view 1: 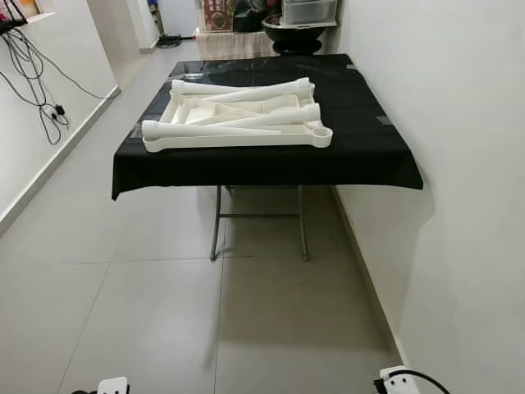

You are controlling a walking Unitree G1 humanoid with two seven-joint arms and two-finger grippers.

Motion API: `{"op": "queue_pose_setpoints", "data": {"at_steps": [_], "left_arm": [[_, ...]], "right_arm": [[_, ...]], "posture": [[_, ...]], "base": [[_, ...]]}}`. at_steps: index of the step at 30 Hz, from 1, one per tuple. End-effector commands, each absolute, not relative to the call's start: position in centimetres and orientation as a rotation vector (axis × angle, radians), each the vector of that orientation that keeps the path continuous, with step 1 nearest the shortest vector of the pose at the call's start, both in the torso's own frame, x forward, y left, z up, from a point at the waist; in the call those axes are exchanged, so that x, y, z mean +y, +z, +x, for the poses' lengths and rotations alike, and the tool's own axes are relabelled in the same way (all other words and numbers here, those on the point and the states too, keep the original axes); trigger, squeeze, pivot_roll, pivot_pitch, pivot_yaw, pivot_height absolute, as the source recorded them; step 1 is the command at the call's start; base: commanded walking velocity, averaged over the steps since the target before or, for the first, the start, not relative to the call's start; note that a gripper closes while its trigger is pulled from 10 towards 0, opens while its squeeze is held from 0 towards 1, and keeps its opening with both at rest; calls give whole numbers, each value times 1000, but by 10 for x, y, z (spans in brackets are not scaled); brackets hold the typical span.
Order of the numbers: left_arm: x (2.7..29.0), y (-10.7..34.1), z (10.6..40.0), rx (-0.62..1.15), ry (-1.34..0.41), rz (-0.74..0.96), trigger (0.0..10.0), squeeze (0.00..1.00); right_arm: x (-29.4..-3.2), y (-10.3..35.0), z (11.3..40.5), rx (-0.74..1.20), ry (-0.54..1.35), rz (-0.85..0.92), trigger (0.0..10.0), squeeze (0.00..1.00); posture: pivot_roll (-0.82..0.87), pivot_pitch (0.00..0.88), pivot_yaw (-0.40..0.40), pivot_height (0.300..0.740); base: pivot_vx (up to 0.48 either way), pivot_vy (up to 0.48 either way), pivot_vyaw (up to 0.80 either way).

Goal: Building children table

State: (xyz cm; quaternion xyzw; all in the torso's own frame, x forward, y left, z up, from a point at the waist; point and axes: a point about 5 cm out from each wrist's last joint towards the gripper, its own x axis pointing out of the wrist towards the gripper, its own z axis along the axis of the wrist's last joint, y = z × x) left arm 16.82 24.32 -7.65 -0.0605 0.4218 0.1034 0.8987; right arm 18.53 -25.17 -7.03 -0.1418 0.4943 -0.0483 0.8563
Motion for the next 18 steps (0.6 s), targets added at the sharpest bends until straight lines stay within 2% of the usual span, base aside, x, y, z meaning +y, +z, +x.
{"op": "queue_pose_setpoints", "data": {"at_steps": [1, 12, 18], "left_arm": [[237, -86, 160, 1106, 93, 74, 10000, 0], [232, -92, 147, 1145, 87, 70, 10000, 0], [232, -91, 151, 1133, 87, 64, 10000, 0]], "right_arm": [[-225, -89, 160, 1104, -88, -150, 10000, 0], [-223, -91, 158, 1114, -86, -138, 10000, 0], [-221, -89, 162, 1099, -87, -120, 10000, 0]], "posture": [[-65, 134, 110, 740], [-67, 156, 106, 740], [-71, 145, 107, 740]], "base": [[0, 0, 0], [0, 0, 0], [0, 0, 0]]}}
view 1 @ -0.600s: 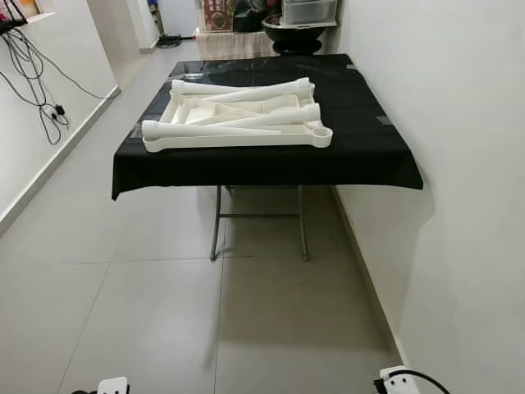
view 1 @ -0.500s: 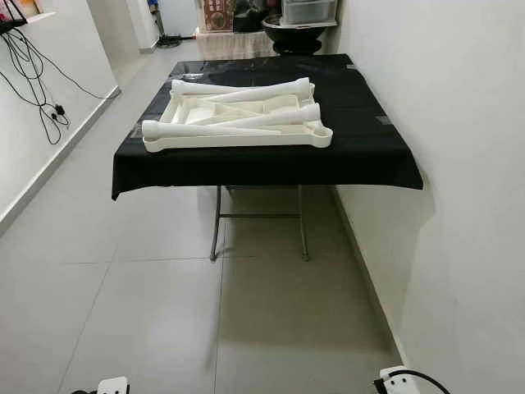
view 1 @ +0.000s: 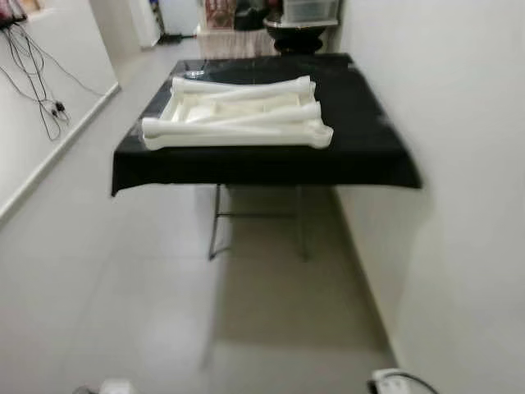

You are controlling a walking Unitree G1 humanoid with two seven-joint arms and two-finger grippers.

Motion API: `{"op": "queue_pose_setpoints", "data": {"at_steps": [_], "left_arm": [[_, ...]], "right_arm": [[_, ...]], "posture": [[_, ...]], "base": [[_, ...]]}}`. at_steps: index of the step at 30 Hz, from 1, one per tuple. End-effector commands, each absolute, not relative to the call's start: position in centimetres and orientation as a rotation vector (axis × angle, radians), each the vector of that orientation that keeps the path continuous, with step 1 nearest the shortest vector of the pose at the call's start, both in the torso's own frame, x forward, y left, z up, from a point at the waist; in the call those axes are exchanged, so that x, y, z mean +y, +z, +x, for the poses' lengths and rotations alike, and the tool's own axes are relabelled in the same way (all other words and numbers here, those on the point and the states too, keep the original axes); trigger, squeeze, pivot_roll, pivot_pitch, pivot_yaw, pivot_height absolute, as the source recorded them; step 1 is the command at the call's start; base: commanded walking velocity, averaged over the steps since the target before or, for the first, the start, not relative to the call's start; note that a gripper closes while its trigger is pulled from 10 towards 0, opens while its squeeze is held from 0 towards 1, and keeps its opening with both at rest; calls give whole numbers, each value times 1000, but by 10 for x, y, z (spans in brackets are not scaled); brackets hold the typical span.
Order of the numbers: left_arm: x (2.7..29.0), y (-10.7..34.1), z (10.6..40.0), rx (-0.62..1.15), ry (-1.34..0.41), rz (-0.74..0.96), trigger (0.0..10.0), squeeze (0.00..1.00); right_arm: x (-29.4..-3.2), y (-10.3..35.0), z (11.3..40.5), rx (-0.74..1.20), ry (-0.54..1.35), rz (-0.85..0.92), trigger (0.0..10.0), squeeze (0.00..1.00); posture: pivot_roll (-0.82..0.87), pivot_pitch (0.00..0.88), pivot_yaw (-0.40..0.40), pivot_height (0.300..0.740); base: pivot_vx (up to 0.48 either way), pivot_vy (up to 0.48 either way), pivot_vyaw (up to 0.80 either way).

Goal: Building children table

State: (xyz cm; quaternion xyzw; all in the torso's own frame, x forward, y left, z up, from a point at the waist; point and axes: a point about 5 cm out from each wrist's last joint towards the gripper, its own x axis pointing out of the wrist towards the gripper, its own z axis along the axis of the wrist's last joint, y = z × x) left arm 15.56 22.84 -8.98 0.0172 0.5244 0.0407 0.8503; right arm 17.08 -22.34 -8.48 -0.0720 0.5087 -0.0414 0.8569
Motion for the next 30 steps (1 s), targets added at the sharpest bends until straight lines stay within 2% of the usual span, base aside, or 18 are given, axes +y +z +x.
{"op": "queue_pose_setpoints", "data": {"at_steps": [1, 6, 10, 13, 15, 18, 19, 20, 23, 24, 26, 27, 30], "left_arm": [[232, -90, 154, 1121, 89, 60, 10000, 0], [235, -86, 161, 1092, 100, 61, 10000, 0], [255, -55, 209, 859, 161, 92, 10000, 0], [259, -46, 221, 806, 167, 125, 10000, 0], [261, -11, 259, 565, 164, 247, 10000, 0], [256, 5, 275, 460, 135, 265, 10000, 0], [246, 20, 288, 356, 106, 267, 10000, 0], [246, 20, 288, 356, 106, 267, 10000, 0], [210, 43, 298, 159, -40, 160, 10000, 0], [210, 43, 298, 159, -40, 160, 10000, 0], [187, 52, 290, 84, -122, 129, 10000, 0], [187, 52, 290, 84, -122, 129, 10000, 0], [164, 55, 264, 54, -188, 57, 10000, 0]], "right_arm": [[-221, -88, 164, 1087, -92, -115, 10000, 0], [-224, -84, 173, 1048, -107, -104, 10000, 0], [-228, -51, 227, 791, -123, -88, 10000, 0], [-227, -43, 237, 738, -116, -84, 10000, 0], [-221, -15, 270, 553, -80, -80, 10000, 0], [-215, -1, 285, 465, -42, -92, 10000, 0], [-205, 14, 298, 370, 18, -104, 10000, 0], [-205, 14, 298, 370, 18, -104, 10000, 0], [-181, 45, 310, 157, 161, -146, 10000, 0], [-181, 45, 310, 157, 161, -146, 10000, 0], [-173, 60, 306, 66, 205, -141, 10000, 0], [-173, 60, 306, 66, 205, -141, 10000, 0], [-163, 72, 285, -20, 243, -131, 10000, 0]], "posture": [[-70, 141, 107, 740], [-65, 143, 105, 740], [-59, 104, 100, 740], [-59, 101, 100, 740], [-53, 68, 98, 740], [-52, 49, 100, 740], [-49, 28, 99, 740], [-49, 28, 99, 740], [-54, 13, 98, 740], [-54, 13, 98, 740], [-47, 19, 96, 740], [-47, 19, 96, 740], [-72, 29, 118, 740]], "base": [[0, 0, 0], [0, 0, 0], [0, 0, 0], [0, 0, 0], [0, 0, 0], [0, 0, 0], [0, 0, 0], [0, 0, 0], [0, 0, 0], [0, 0, 0], [0, 0, 0], [0, 0, 0], [0, 0, 0]]}}
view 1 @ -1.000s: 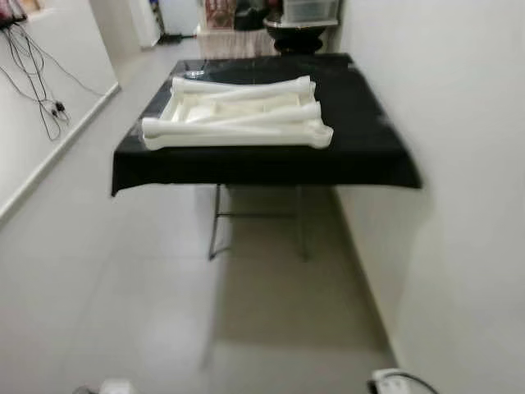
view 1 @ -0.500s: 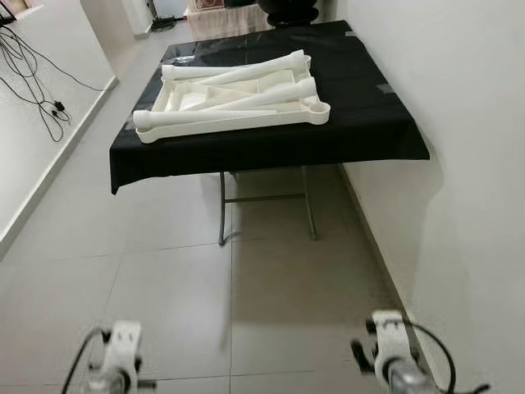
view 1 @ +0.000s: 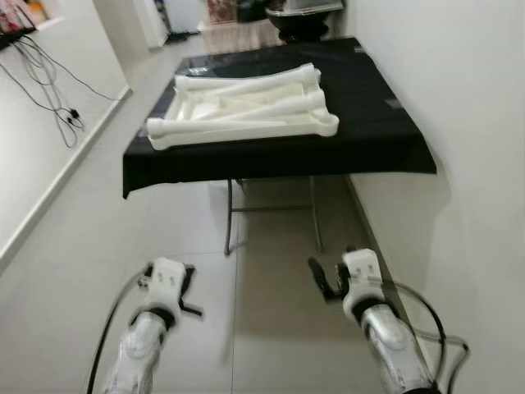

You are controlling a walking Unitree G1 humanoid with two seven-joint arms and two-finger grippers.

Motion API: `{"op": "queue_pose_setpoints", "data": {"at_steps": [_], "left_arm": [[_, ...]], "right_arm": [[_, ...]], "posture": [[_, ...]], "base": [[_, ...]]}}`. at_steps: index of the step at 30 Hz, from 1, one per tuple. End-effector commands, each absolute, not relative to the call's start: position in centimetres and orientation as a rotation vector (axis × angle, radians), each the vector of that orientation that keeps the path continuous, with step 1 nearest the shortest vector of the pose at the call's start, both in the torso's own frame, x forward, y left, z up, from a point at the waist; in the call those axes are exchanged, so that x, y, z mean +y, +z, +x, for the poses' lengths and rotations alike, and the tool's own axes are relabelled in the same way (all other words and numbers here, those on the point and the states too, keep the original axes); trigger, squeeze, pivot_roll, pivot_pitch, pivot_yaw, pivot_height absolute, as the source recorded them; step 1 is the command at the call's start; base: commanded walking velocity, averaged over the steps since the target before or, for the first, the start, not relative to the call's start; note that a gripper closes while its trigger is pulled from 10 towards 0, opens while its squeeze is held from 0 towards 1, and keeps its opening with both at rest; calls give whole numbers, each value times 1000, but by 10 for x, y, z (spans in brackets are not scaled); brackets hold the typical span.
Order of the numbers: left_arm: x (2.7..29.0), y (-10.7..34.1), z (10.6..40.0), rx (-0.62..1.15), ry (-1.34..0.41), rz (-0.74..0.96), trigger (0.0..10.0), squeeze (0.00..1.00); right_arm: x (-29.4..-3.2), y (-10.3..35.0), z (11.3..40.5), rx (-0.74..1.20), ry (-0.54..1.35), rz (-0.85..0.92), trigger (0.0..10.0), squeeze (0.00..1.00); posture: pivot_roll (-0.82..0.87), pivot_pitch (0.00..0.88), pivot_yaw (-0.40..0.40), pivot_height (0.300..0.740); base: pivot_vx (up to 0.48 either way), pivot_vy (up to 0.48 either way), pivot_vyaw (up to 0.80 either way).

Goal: Building children table

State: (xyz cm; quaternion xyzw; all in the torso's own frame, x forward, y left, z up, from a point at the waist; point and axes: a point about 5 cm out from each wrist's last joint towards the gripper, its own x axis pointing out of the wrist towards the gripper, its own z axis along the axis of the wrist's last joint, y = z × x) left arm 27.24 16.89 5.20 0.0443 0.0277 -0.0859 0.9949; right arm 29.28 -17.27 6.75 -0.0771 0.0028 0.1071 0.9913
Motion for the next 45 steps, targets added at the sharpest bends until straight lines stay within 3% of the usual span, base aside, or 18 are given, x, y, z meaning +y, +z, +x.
{"op": "queue_pose_setpoints", "data": {"at_steps": [1, 6, 13, 31, 45], "left_arm": [[164, 55, 264, 54, -188, 57, 10000, 0], [154, 63, 254, 15, -198, 2, 10000, 0], [137, 75, 254, -8, -273, -10, 10000, 0], [140, 103, 265, -41, -306, 18, 10000, 0], [142, 118, 272, -70, -289, 17, 10000, 0]], "right_arm": [[-163, 72, 285, -20, 243, -131, 10000, 0], [-148, 67, 269, -16, 278, -122, 10000, 0], [-150, 81, 283, -35, 263, -111, 10000, 0], [-147, 98, 297, -59, 253, -82, 10000, 0], [-134, 131, 308, -158, 380, -147, 10000, 0]], "posture": [[-72, 29, 118, 740], [-58, 29, 106, 740], [-57, 29, 113, 740], [-29, 10, 135, 740], [-23, 0, 122, 740]], "base": [[0, 0, 0], [0, 0, 0], [237, 0, 0], [310, 0, 0], [317, 0, 229]]}}
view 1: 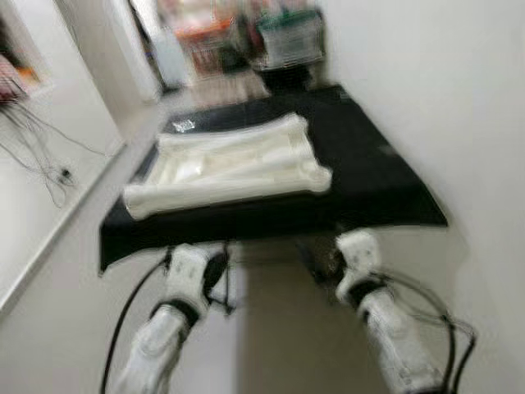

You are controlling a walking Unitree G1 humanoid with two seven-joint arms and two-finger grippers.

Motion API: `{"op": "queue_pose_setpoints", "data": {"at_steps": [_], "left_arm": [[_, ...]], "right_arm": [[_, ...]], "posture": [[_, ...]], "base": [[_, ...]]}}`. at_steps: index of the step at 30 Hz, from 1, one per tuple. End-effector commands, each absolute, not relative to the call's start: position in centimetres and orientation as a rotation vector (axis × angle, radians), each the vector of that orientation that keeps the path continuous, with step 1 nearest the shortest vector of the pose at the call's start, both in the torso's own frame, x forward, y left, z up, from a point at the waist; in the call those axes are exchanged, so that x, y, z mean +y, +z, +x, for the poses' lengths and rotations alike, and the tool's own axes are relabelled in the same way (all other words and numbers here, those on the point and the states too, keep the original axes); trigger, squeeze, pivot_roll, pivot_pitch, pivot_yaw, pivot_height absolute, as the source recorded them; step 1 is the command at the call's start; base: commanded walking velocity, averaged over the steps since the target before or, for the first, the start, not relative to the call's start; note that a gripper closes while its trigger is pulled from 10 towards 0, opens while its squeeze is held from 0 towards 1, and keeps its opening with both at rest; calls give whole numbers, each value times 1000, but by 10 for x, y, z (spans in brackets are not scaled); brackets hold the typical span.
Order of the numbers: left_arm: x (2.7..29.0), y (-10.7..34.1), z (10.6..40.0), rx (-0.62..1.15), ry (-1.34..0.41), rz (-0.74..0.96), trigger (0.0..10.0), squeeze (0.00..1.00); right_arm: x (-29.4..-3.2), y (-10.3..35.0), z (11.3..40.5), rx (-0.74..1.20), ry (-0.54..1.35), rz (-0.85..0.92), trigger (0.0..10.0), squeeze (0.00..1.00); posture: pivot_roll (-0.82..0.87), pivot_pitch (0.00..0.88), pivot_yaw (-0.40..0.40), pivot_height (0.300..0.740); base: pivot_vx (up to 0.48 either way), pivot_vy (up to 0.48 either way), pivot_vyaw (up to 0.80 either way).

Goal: Building children table

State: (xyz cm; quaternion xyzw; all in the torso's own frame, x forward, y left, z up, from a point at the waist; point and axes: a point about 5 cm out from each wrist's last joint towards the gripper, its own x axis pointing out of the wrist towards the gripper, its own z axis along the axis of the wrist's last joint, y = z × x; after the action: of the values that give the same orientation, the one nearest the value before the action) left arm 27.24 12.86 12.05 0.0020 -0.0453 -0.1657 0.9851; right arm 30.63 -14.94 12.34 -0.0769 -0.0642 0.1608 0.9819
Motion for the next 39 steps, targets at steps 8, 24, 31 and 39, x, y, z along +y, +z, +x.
{"op": "queue_pose_setpoints", "data": {"at_steps": [8, 24, 31, 39], "left_arm": [[144, 123, 278, -77, -282, 4, 10000, 0], [131, 128, 282, -85, -321, -38, 10000, 0], [122, 125, 281, -66, -364, -61, 10000, 0], [115, 126, 279, -64, -394, -70, 10000, 0]], "right_arm": [[-134, 163, 319, -242, 444, -230, 10000, 0], [-132, 205, 327, -290, 635, -465, 10000, 0], [-147, 235, 338, -146, 647, -720, 10000, 0], [-158, 245, 335, -37, 731, -835, 10000, 0]], "posture": [[-25, 0, 100, 740], [-24, 0, 102, 740], [-22, 0, 100, 740], [-18, 0, 93, 740]], "base": [[315, 0, 0], [308, 0, 350], [307, 0, 0], [304, 0, 0]]}}
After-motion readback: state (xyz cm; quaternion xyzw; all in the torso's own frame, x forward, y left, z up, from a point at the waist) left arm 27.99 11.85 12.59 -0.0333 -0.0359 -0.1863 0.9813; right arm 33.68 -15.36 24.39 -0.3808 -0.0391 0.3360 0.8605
